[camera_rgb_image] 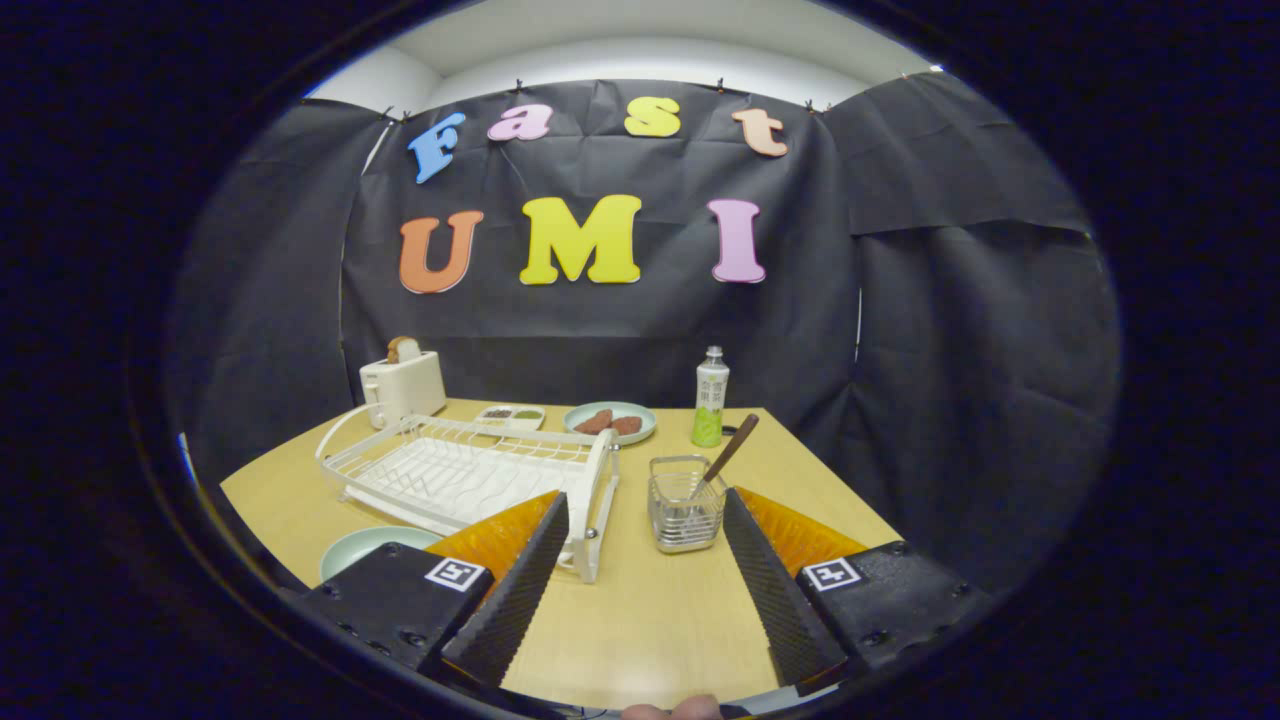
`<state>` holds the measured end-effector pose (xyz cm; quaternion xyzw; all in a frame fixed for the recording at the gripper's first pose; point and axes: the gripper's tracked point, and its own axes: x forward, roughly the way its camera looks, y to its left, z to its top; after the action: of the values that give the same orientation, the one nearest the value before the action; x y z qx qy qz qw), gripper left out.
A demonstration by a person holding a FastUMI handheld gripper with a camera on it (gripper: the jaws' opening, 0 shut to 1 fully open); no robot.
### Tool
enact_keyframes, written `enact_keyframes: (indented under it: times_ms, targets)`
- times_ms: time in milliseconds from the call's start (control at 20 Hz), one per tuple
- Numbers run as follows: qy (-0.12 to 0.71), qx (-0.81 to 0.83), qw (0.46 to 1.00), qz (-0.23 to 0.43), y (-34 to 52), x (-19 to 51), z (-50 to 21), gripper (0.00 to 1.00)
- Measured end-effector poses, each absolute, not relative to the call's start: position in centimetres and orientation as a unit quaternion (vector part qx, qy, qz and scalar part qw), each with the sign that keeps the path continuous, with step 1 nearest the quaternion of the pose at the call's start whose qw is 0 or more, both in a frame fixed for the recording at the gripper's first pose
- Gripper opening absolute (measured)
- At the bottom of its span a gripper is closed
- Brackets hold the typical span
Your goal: Take the plate from the dish rack, then take the spoon from the basket and place it into the plate.
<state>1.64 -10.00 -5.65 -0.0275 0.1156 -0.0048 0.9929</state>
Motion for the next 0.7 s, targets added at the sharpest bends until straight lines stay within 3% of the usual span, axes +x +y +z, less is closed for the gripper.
enact_keyframes:
  times_ms: [700]
  targets:
    - [0.104,-0.006,0.994,0.013,-15.6,13.1,-6.4,1.0]
